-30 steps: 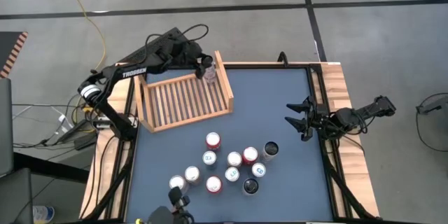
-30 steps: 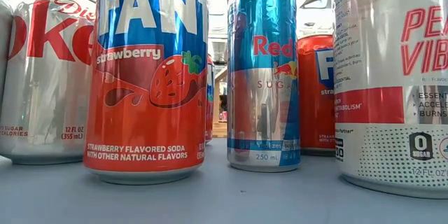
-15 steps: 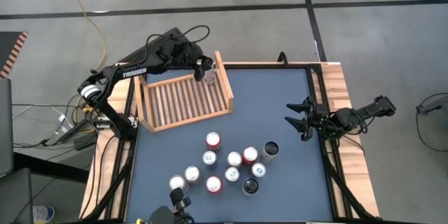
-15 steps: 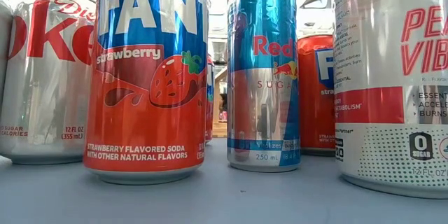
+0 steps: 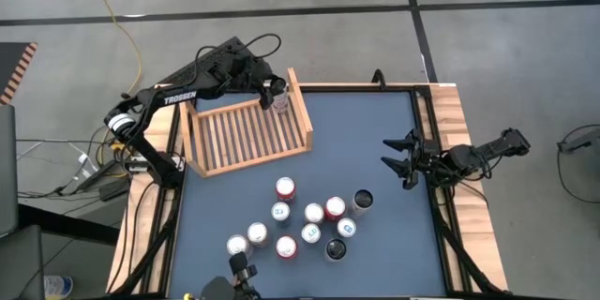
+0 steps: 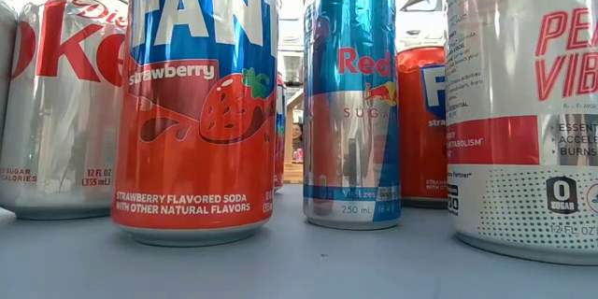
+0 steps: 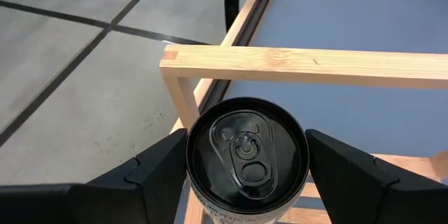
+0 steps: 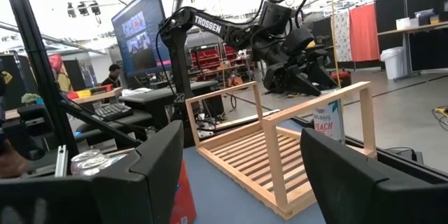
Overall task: Place canned beverage on shelf
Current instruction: Put the left white pink soda can on the shelf
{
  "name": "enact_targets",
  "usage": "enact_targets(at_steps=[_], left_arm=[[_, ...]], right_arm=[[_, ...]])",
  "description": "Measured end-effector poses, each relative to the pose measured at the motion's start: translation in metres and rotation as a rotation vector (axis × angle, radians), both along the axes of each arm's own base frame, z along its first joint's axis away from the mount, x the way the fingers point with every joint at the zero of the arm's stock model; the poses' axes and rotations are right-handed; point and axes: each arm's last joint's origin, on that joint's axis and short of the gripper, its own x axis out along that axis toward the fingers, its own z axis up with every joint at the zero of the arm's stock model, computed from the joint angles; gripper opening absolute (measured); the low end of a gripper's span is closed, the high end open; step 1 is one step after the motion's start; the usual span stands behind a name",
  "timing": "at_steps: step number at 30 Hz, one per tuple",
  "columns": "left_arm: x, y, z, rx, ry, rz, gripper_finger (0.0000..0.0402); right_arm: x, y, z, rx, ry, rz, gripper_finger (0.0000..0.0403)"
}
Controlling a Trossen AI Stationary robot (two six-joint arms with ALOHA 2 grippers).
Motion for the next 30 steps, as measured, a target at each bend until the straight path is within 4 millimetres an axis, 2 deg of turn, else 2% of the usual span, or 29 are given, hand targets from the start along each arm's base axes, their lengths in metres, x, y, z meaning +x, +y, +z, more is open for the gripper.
enact_targets(at_steps=[16, 25, 30], left_arm=[[0.0, 0.0, 0.0, -0.001, -0.014, -0.02, 0.0256], [0.012, 0.009, -0.019, -0.028, -0.029, -0.03, 0.0256], [0.011, 0.009, -0.019, -0.036, -0.025, -0.029, 0.0256]], right_arm=[[0.0, 0.0, 0.0, 0.0, 0.0, 0.0, 0.0274], [0.0, 0.0, 0.0, 0.001, 0.0, 0.001, 0.0274], [0.0, 0.0, 0.0, 0.001, 0.0, 0.002, 0.0274]])
